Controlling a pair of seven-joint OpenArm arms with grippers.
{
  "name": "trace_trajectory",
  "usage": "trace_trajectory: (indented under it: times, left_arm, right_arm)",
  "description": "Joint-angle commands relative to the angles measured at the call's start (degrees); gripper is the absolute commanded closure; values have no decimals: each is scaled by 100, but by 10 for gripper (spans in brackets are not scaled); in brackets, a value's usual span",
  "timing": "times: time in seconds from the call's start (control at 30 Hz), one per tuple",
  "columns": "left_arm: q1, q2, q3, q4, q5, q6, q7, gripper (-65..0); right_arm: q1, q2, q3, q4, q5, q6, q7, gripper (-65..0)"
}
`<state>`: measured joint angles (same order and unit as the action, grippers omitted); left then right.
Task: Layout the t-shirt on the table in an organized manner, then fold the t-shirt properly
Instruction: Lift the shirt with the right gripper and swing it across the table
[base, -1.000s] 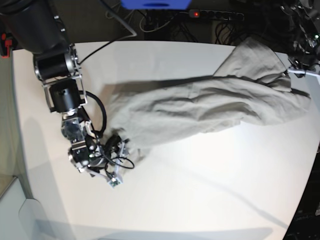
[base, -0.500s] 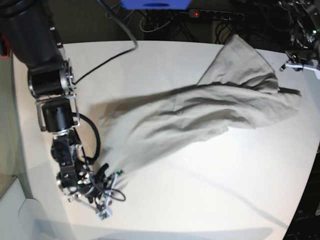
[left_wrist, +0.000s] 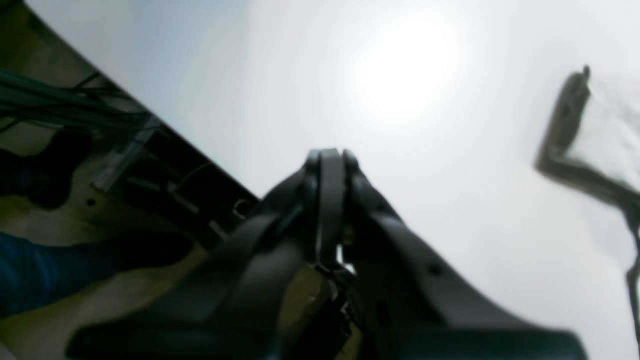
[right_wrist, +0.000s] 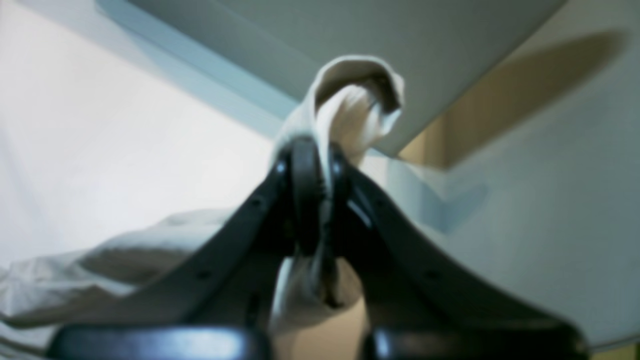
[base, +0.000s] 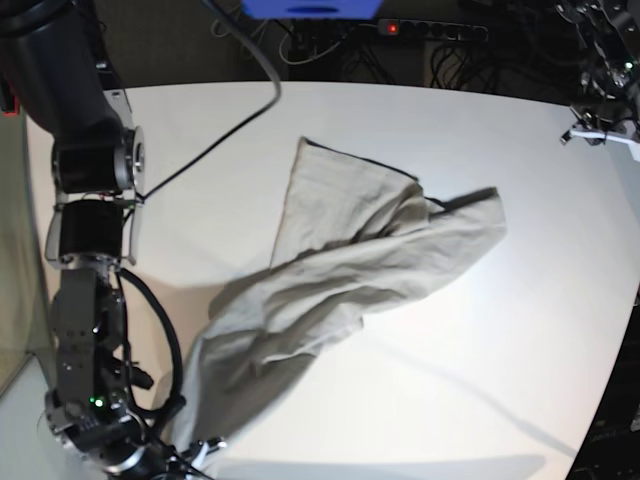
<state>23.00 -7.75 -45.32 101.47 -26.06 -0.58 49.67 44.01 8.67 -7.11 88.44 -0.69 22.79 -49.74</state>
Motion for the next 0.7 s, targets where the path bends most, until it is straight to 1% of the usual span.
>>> trace_trajectory:
  times: [0.0,0.1,0.23,0.3,0.43,0.67]
  left_arm:
    - [-2,-91,-35,99,-9,27,-92,-5]
    - [-72,-91,-44,99,-9,27,-92,-5]
    - [-81,-91,-35,99,-9,27,-92,-5]
    - [-107,-82,-26,99,-9,27,-92,-5]
    - [-151,-82,-26,99,-9,27,-92,-5]
    - [-151,-82,-53,90,-9,27,-92,-5]
  right_arm:
    - [263,17,30,303,47,82,187,0]
    - [289,8,-5,997,47,82,2,0]
    - [351,-203,-40,1991,47,82,-191,0]
    - [465,-317,-198,2254,38,82,-279,0]
    - [782,-423,-524,2422,38,82,-534,0]
    - [1538,-1056,-1376,2422,38,47,-666,0]
